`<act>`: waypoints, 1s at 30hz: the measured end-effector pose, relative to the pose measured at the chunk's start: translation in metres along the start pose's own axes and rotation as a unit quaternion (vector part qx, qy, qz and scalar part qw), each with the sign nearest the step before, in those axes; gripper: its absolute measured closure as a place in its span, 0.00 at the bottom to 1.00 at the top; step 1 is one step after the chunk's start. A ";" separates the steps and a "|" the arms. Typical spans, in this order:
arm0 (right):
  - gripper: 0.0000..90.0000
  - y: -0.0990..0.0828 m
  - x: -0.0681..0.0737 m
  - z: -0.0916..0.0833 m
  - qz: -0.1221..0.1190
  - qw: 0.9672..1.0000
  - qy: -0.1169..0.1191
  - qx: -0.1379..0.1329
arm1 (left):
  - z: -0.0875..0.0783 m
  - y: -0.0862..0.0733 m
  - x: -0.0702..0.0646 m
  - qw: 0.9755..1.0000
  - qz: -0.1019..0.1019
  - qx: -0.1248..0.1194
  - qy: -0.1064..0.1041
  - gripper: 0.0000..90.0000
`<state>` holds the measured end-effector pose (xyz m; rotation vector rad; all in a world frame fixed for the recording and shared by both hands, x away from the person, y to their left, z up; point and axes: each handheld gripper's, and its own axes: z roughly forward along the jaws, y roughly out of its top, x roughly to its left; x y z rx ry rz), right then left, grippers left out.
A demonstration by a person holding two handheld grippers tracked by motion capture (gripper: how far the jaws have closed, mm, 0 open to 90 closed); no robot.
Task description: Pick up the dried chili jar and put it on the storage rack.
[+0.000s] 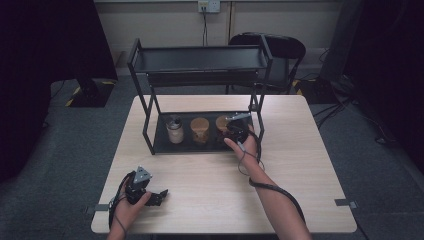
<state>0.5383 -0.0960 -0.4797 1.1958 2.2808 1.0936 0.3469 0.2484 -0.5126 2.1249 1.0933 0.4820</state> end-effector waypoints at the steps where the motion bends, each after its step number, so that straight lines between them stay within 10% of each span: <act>1: 0.02 0.000 0.000 -0.001 -0.005 1.000 -0.001 0.002 | 0.000 0.000 0.000 1.000 0.000 0.000 0.000 0.00; 30: 0.02 -0.012 0.010 -0.029 0.001 1.000 -0.006 -0.006 | 0.000 0.000 0.000 1.000 0.001 0.000 -0.001 0.00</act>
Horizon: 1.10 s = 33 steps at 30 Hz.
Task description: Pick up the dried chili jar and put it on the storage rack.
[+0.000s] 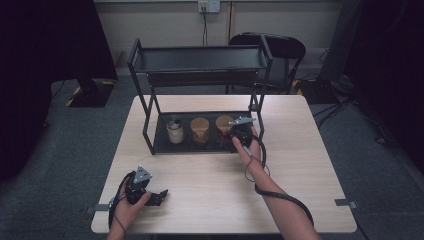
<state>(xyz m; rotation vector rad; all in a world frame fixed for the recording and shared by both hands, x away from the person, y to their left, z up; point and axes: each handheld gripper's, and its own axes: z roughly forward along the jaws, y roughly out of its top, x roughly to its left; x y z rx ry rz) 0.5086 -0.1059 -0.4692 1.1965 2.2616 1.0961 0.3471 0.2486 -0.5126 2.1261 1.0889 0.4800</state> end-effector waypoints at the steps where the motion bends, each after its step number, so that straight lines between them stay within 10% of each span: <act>1: 0.02 0.000 0.000 -0.002 0.002 1.000 0.000 -0.001 | 0.000 0.000 0.000 1.000 0.000 0.000 0.000 0.00; 33: 0.03 -0.010 0.004 -0.038 -0.007 0.999 0.036 -0.027 | 0.000 0.000 0.000 1.000 0.000 0.000 0.000 0.00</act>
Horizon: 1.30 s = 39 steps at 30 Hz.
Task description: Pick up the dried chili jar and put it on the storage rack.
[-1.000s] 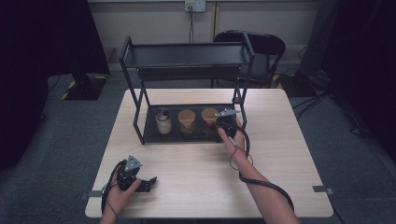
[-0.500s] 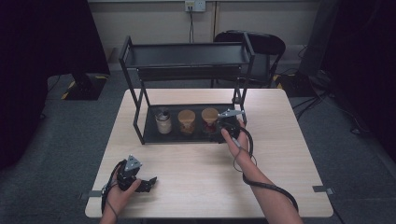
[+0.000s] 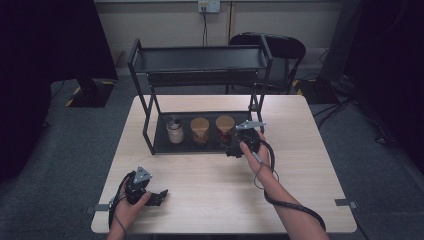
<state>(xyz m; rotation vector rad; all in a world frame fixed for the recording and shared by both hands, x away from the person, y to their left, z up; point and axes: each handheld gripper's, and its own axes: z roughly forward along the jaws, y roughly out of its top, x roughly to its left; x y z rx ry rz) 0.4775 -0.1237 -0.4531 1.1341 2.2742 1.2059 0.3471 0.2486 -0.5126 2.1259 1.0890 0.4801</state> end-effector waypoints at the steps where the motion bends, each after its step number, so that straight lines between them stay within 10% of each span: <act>1: 0.03 0.000 0.001 -0.002 -0.001 1.000 0.002 0.000 | 0.000 0.000 0.000 1.000 0.000 0.000 0.000 0.00; 39: 0.04 -0.033 0.001 -0.045 -0.019 0.999 0.036 -0.006 | 0.000 0.000 0.000 1.000 0.000 0.000 0.000 0.00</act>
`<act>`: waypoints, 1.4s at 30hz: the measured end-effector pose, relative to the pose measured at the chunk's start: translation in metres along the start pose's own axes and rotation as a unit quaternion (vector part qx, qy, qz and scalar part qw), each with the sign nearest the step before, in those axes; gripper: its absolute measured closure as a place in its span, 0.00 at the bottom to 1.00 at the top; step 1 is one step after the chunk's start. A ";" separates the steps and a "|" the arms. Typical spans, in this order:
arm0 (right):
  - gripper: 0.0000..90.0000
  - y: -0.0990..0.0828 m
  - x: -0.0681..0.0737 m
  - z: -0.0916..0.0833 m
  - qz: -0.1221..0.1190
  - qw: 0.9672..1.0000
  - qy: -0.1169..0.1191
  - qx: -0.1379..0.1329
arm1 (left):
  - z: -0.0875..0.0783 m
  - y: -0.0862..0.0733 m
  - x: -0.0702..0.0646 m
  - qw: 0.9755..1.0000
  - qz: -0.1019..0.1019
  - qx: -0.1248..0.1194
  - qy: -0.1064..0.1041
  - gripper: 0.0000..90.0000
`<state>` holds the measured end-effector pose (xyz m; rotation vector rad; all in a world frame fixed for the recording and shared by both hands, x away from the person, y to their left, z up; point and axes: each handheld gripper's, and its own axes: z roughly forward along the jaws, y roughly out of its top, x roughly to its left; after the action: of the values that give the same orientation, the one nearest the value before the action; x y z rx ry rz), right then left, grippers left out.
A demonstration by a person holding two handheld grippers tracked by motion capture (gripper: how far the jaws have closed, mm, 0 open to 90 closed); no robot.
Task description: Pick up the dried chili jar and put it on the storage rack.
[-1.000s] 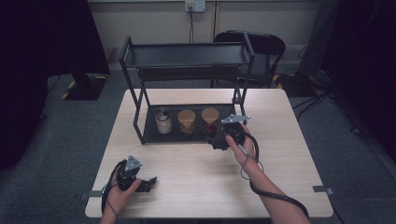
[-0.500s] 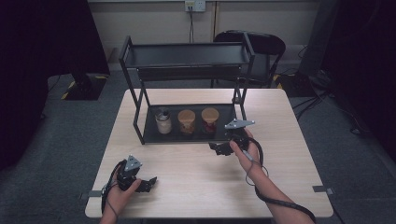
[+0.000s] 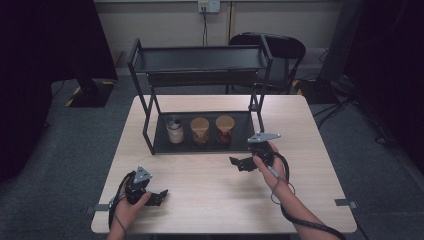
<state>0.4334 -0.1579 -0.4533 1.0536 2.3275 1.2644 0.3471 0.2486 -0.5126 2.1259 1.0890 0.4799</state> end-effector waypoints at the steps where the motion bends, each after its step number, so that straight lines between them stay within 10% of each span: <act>1: 0.04 -0.001 0.000 -0.001 -0.001 1.000 0.000 0.000 | 0.000 0.000 0.000 1.000 0.000 0.000 0.000 0.00; 42: 0.03 -0.060 -0.020 -0.049 -0.002 1.000 0.001 0.011 | 0.000 0.000 0.000 1.000 0.000 0.000 0.000 0.00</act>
<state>0.3919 -0.2224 -0.4760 1.0550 2.3483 1.2425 0.3471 0.2486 -0.5126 2.1260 1.0889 0.4799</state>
